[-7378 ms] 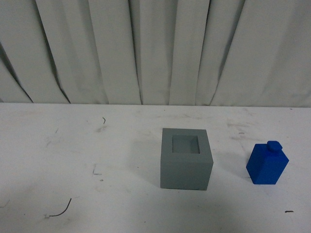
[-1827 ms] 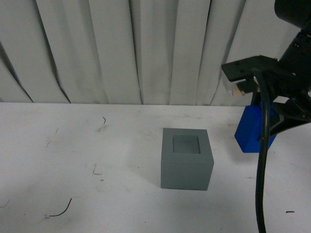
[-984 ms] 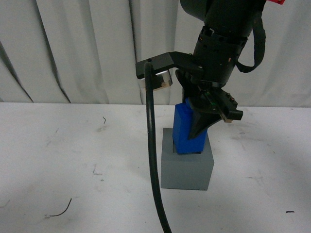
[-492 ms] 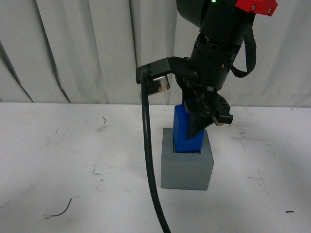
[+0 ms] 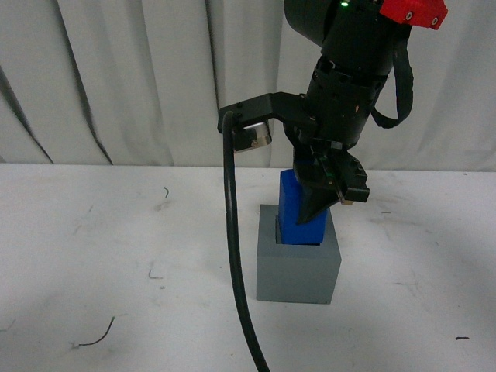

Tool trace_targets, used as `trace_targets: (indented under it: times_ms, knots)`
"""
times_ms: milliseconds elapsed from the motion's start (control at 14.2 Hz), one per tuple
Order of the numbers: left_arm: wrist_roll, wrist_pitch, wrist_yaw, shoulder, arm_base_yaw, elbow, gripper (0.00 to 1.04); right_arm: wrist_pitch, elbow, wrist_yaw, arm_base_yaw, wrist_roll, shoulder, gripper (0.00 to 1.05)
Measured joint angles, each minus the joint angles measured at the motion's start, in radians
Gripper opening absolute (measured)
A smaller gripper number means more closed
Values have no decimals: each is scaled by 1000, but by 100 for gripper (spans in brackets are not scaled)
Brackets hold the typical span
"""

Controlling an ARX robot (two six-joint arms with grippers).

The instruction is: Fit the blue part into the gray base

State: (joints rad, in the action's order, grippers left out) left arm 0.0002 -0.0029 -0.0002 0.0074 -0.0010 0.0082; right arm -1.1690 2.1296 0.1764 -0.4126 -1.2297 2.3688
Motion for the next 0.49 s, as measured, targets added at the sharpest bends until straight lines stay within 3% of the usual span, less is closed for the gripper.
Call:
trace_targets:
  times_ms: [492]
  knots:
    - [0,0,0,0,0,0,98,40,-50,2,-6,118,-23,47]
